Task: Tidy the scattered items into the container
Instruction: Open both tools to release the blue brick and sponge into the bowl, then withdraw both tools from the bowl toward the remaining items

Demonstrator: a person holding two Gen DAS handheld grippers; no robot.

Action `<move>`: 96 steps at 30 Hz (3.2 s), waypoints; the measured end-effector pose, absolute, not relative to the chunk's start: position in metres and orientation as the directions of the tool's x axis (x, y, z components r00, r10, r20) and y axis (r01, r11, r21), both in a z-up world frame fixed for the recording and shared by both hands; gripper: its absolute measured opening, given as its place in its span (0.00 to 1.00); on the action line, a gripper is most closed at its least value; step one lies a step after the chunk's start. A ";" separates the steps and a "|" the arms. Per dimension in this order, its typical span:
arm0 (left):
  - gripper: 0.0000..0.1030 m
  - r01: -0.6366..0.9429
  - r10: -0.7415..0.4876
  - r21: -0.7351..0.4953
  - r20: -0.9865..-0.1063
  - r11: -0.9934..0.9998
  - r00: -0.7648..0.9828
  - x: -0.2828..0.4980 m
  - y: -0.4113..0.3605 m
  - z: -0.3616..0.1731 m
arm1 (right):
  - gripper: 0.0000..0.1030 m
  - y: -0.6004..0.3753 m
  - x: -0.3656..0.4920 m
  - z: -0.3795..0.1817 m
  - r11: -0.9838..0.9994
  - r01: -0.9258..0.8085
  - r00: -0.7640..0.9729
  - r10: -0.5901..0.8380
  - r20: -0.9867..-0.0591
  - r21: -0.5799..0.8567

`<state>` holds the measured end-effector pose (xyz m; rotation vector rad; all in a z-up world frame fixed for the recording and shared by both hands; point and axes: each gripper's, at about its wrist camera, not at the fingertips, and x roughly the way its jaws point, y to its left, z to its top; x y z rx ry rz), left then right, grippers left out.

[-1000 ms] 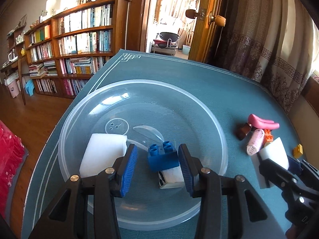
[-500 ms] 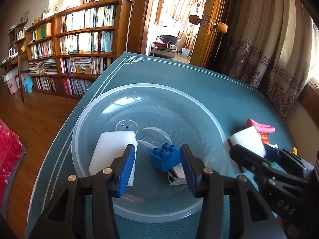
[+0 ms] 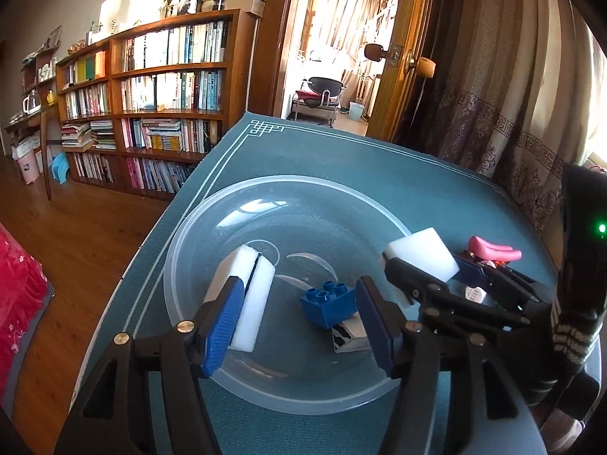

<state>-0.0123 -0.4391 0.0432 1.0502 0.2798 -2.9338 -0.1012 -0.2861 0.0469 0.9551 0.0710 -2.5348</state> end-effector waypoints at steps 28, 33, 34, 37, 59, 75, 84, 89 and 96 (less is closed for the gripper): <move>0.75 0.170 -0.002 -0.211 -0.623 -0.963 -0.782 0.003 -0.472 0.047 | 0.66 -0.290 -0.098 0.050 -0.885 0.445 -0.659 -0.427 -0.619 0.138; 0.75 0.163 0.003 -0.209 -0.623 -0.964 -0.782 0.004 -0.469 0.047 | 0.66 -0.282 -0.092 0.050 -0.889 0.433 -0.661 -0.427 -0.618 0.150; 0.75 0.161 0.004 -0.208 -0.623 -0.965 -0.782 0.004 -0.468 0.047 | 0.66 -0.280 -0.091 0.049 -0.890 0.429 -0.660 -0.426 -0.619 0.155; 0.76 0.152 0.008 -0.202 -0.624 -0.968 -0.782 0.005 -0.464 0.047 | 0.66 -0.272 -0.086 0.049 -0.894 0.415 -0.662 -0.426 -0.617 0.172; 0.77 0.050 0.056 -0.151 -0.625 -0.987 -0.778 0.009 -0.414 0.055 | 0.66 -0.188 -0.044 0.046 -0.937 0.271 -0.719 -0.349 -0.601 0.220; 0.77 -0.060 0.106 -0.093 -0.649 -0.994 -0.753 0.008 -0.354 0.052 | 0.65 -0.085 -0.018 0.020 -0.967 0.053 -0.735 -0.206 -0.646 0.247; 0.77 -0.145 0.147 -0.060 -0.672 -0.988 -0.726 0.006 -0.308 0.047 | 0.65 -0.019 -0.007 0.020 -0.962 -0.090 -0.756 -0.103 -0.646 0.259; 0.77 -0.200 0.178 -0.049 -0.689 -0.979 -0.703 0.003 -0.282 0.043 | 0.65 0.002 -0.005 0.020 -0.958 -0.123 -0.762 -0.075 -0.644 0.258; 0.77 -0.238 0.196 -0.044 -0.719 -0.970 -0.667 -0.002 -0.253 0.034 | 0.65 0.022 -0.010 0.019 -0.955 -0.131 -0.763 -0.075 -0.642 0.267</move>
